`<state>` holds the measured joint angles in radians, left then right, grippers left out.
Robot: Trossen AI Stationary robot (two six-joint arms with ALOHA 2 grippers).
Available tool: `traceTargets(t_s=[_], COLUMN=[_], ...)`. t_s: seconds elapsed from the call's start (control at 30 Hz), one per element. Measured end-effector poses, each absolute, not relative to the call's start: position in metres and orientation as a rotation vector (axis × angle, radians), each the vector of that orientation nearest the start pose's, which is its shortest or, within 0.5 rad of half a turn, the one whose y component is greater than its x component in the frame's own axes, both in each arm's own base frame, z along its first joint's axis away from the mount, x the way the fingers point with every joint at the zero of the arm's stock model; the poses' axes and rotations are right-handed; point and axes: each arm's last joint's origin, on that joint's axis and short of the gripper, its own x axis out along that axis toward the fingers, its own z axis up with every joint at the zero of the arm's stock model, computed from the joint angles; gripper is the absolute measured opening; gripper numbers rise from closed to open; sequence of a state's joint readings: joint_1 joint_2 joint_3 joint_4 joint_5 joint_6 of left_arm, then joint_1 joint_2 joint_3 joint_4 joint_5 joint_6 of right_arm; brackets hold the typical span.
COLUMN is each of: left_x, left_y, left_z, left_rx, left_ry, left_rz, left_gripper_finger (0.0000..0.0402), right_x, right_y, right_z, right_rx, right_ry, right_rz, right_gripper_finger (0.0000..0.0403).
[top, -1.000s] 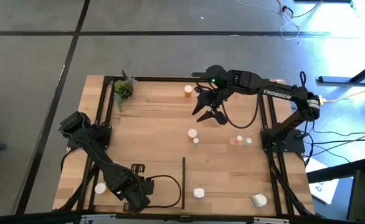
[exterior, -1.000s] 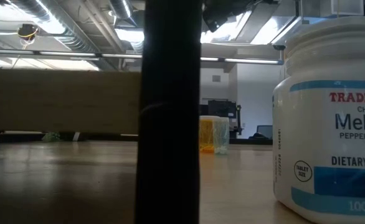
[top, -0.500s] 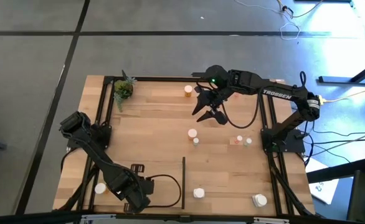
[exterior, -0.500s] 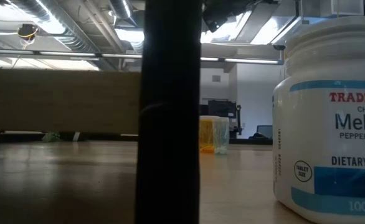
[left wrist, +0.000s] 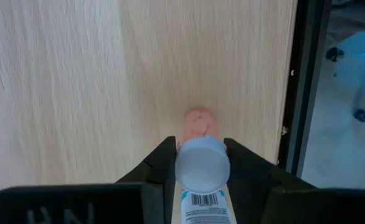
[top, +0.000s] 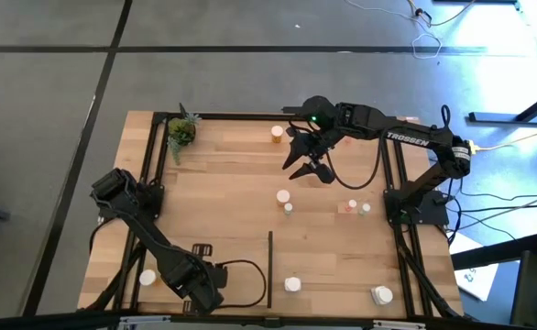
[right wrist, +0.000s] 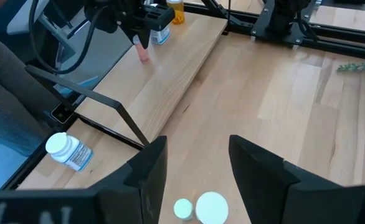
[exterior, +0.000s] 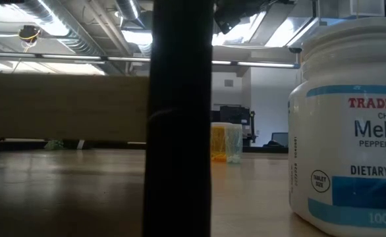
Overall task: Pick and place medicine bottles onto shelf by color
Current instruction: Put the bottom left small red pill bottle on the shelf
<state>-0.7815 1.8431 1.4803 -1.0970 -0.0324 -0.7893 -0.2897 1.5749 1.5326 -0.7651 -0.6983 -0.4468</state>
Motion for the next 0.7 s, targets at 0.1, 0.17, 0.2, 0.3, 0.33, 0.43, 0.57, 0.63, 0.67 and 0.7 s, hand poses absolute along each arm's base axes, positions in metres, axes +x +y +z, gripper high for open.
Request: traceTargets(t_s=[0.1, 0.17, 0.2, 0.3, 0.33, 0.43, 0.57, 0.63, 0.67, 0.7], left_x=[0.2504, 0.2510, 0.2511, 0.2513, 0.2513, 0.2513, 0.2513, 0.2513, 0.2514, 0.2520], left_y=[-0.2463, -0.2457, -0.2456, -0.2456, -0.2456, -0.2457, -0.2456, -0.2456, -0.2456, -0.2450], left_z=[0.2306, 0.2305, 0.2304, 0.2301, 0.2301, 0.2294, 0.2292, 0.2292, 0.2292, 0.2292], left_rx=[-0.057, -0.061, -0.061, -0.060, -0.060, -0.059, -0.058, -0.058, -0.059, -0.061], left_ry=[1.472, 1.472, 1.472, 1.472, 1.472, 1.475, 1.475, 1.475, 1.475, 1.475], left_rz=[-0.013, -0.009, -0.008, -0.007, -0.007, -0.005, -0.005, -0.005, -0.005, -0.003], left_gripper_finger=[0.0098, 0.0102, 0.0106, 0.0120, 0.0125, 0.0134, 0.0135, 0.0135, 0.0136, 0.0136], right_x=[0.3222, 0.3223, 0.3223, 0.3224, 0.3224, 0.3224, 0.3224, 0.3224, 0.3224, 0.3224], right_y=[-0.0766, -0.0766, -0.0766, -0.0766, -0.0767, -0.0766, -0.0767, -0.0766, -0.0767, -0.0766], right_z=[0.3522, 0.3522, 0.3523, 0.3524, 0.3524, 0.3524, 0.3524, 0.3524, 0.3524, 0.3524], right_rx=[-0.037, -0.038, -0.038, -0.039, -0.039, -0.039, -0.039, -0.039, -0.039, -0.039], right_ry=[0.607, 0.606, 0.606, 0.604, 0.604, 0.604, 0.604, 0.604, 0.604, 0.604], right_rz=[0.531, 0.531, 0.531, 0.531, 0.531, 0.531, 0.531, 0.531, 0.531, 0.532], right_gripper_finger=[0.0174, 0.0174, 0.0174, 0.0174, 0.0174, 0.0174, 0.0174, 0.0174, 0.0174, 0.0174])
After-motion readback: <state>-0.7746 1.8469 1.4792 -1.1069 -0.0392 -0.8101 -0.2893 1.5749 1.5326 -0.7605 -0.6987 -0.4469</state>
